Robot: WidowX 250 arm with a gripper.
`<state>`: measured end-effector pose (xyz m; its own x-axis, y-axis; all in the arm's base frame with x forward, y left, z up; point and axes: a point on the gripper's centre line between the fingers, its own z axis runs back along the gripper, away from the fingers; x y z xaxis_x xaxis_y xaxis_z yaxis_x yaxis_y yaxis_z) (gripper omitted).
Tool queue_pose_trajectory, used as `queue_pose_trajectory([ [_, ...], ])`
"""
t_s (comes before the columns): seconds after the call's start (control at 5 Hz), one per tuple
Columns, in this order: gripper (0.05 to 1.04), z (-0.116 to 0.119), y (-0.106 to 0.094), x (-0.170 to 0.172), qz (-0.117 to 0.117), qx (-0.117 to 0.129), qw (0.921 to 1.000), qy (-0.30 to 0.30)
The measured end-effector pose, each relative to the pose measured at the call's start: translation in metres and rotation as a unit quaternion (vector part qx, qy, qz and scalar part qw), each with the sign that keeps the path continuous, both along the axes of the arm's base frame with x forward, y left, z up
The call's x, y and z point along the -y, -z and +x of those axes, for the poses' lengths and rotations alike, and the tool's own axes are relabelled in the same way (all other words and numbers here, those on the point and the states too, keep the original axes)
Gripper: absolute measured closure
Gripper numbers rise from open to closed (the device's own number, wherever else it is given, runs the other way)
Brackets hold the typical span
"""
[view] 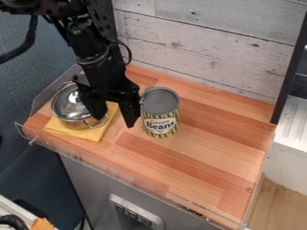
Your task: Take off the lid of the pot and placed it on the lower right side of the table
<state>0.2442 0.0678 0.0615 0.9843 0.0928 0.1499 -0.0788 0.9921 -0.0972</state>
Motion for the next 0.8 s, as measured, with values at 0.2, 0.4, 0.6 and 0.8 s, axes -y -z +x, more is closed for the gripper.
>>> queue_pose_trajectory([
  [0.2,0.083,-0.003,0.006,0.001,-0.004,-0.012,0.9999,0.002],
  [0.4,0.082,0.002,0.003,-0.032,0.018,-0.005,0.9998,-0.007],
  [0.6,0.082,0.015,-0.003,-0.052,0.048,0.006,0.9988,0.000],
  [0.8,0.082,0.023,-0.004,-0.071,0.091,0.007,0.9957,0.009],
])
